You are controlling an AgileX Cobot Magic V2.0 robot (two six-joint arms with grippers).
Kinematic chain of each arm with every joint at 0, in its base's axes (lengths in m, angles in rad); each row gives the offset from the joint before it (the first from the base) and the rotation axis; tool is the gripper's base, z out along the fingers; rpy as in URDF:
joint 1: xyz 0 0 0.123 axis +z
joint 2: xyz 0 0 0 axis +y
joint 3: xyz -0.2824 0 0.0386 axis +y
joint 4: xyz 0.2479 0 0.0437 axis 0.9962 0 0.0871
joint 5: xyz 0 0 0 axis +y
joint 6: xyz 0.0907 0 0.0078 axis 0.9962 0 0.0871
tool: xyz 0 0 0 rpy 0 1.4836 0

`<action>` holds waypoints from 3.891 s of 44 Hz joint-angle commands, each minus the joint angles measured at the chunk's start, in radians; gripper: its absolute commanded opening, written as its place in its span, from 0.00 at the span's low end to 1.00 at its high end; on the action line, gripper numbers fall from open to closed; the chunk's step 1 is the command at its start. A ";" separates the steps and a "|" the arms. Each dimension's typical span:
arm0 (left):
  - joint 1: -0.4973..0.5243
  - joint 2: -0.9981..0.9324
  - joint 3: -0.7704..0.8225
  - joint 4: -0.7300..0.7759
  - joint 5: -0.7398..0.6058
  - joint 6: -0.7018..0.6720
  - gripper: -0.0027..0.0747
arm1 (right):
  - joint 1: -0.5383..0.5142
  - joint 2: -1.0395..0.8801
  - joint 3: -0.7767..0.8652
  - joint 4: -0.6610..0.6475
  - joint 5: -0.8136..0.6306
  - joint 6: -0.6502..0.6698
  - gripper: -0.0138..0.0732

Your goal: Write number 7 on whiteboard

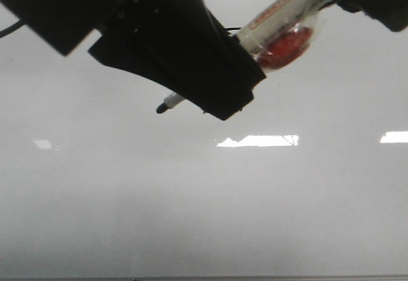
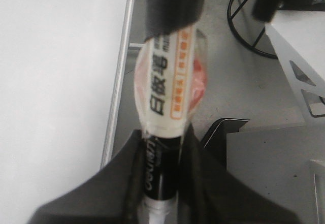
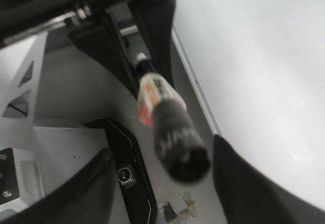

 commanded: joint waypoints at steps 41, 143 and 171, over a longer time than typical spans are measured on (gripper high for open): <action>0.823 -0.058 0.076 0.566 -0.312 -0.956 0.01 | -0.188 -0.147 -0.031 -0.232 0.007 0.286 0.78; 0.419 -0.738 0.178 0.686 0.050 -1.082 0.39 | -0.188 -0.358 -0.031 -0.527 0.064 0.849 0.64; 0.419 -0.738 0.178 0.680 -0.019 -1.082 0.01 | -0.188 -0.358 -0.031 -0.527 0.047 0.849 0.08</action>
